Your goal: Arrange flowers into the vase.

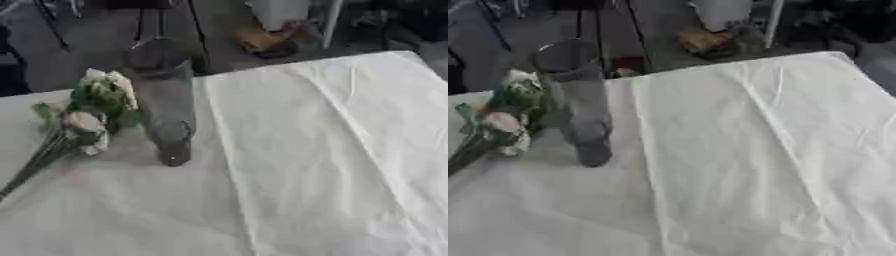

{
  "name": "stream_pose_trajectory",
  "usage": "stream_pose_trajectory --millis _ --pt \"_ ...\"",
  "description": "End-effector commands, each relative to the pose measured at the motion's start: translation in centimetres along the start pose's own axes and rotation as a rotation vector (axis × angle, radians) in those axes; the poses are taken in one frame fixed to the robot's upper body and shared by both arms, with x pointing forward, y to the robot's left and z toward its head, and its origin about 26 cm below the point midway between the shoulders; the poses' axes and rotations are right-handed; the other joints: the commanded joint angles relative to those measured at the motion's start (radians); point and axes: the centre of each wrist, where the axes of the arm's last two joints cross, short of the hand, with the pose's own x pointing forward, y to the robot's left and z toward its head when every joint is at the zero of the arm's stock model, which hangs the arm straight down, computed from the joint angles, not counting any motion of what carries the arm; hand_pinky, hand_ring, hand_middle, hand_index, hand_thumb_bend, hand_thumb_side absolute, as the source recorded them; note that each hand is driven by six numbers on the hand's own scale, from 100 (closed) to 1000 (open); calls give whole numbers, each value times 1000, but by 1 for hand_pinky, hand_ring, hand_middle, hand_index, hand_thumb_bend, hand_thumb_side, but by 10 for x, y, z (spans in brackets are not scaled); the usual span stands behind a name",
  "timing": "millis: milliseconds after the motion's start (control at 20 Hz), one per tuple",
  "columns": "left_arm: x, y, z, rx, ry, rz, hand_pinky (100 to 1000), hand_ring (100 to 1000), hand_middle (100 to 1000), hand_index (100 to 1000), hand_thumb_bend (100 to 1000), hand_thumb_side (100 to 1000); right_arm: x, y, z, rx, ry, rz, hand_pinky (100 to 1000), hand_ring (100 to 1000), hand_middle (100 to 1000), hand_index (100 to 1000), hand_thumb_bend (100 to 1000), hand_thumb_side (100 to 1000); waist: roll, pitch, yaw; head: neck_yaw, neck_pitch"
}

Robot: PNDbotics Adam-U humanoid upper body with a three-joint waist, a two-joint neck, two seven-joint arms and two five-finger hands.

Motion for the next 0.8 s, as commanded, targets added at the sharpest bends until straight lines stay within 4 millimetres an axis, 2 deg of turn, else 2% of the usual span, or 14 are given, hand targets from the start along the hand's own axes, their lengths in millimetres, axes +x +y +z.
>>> stream_pose_trajectory --millis 50,400,800 --pt "9 5 -12 -18 -45 -27 967 959 1000 1000 100 1000 4 -3 -12 -5 -39 -10 749 872 882 916 100 1000 0 -12 2 4 11" --pt "9 5 -12 -22 -44 -34 968 961 1000 1000 100 1000 4 -3 -12 -4 -34 -15 749 872 882 917 100 1000 -1 -9 4 24 35" --pt "9 6 -12 -37 -25 -70 977 967 1000 1000 122 1000 4 -3 -12 0 -30 -17 750 872 882 916 100 1000 0 -8 8 25 43"
